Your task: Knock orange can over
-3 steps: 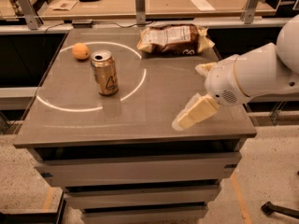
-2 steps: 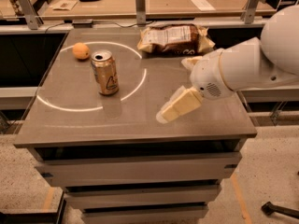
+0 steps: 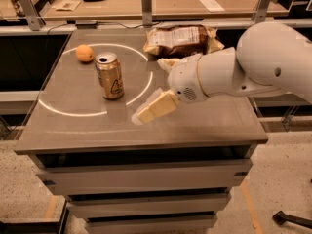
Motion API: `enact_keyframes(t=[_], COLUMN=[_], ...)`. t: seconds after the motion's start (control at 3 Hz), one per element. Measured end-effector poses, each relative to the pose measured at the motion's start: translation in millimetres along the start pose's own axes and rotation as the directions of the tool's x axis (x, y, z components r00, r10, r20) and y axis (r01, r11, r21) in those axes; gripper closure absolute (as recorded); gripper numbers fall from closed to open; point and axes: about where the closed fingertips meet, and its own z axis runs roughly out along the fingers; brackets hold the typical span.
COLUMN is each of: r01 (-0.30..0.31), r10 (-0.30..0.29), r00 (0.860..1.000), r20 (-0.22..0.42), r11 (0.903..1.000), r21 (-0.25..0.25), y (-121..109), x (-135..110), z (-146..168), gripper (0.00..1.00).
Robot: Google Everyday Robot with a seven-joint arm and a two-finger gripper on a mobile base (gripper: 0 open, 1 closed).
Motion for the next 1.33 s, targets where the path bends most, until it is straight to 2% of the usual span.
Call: enact_keyframes(t=[0.33, 0.67, 1.0, 1.33], r01=[0.033, 0.044, 0.025, 0.014], r10=[-0.033, -0.044, -0.028, -0.017], r00=[0.997, 0.996, 0.998, 0.999], r20=[0.063, 0.078, 0.06, 0.05], r11=[0.9994, 0.999, 0.9988, 0.9985], r21=[-0.01, 0.011, 0.041, 0.054], y=[-1, -19, -48, -61], x=[-8, -4, 11, 18], z=[33, 57, 75, 81], gripper=[0.0, 0.0, 0.0, 0.0])
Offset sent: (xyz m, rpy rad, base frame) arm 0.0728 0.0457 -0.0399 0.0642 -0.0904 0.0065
